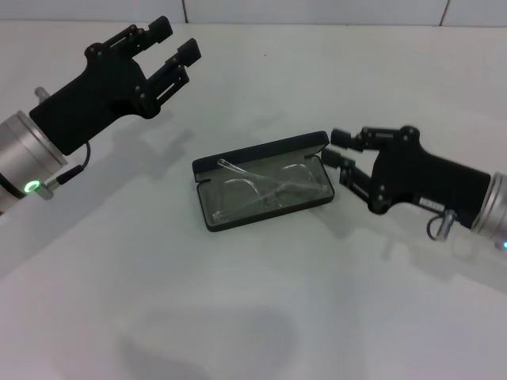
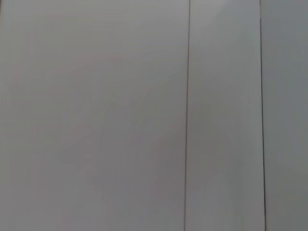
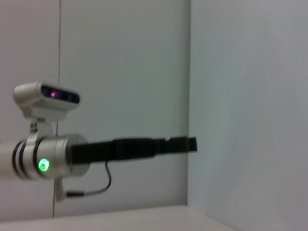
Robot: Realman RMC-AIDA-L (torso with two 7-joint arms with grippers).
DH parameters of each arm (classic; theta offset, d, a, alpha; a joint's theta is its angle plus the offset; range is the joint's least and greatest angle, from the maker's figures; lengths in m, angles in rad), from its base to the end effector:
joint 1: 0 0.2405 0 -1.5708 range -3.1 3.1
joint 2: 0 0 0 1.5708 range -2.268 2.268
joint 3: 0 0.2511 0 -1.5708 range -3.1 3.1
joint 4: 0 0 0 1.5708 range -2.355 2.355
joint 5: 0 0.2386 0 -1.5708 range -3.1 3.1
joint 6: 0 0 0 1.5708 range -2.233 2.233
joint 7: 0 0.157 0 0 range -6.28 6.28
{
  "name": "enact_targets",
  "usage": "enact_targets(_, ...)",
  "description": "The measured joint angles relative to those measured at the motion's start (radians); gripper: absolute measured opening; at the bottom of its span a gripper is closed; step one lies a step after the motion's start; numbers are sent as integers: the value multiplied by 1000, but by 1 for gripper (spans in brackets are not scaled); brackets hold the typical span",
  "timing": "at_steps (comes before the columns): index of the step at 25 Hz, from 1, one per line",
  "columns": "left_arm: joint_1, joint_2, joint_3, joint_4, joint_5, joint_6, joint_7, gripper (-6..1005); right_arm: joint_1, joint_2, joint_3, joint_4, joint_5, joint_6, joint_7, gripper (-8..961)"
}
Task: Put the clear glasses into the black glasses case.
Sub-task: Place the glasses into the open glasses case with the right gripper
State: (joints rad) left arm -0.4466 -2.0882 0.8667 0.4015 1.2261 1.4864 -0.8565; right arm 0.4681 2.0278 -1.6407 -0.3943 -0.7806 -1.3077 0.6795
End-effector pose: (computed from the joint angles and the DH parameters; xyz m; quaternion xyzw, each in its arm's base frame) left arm -0.2652 0.3569 -0.0029 -0.8271 -0.1291 -0.4366 0.3294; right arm 0.2373 0.3428 -0.0743 -0.9052 0.0509 0.3525 0.2320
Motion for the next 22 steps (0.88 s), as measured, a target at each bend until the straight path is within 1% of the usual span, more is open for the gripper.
enact_targets(8, -10, -2, 0, -2, 0, 0, -2, 524, -1, 0, -55, 50, 17, 16, -32, 228)
enact_targets(13, -22, -3, 0, -2, -2, 0, -2, 523, 7, 0, -131, 43, 96, 45, -97, 228)
enact_targets(17, -24, -3, 0, -3, -2, -1, -1, 523, 35, 0, -198, 43, 168, 97, -119, 227)
enact_targets(22, -17, -3, 0, -6, 0, -1, -1, 523, 71, 0, -314, 39, 278, 165, -119, 226)
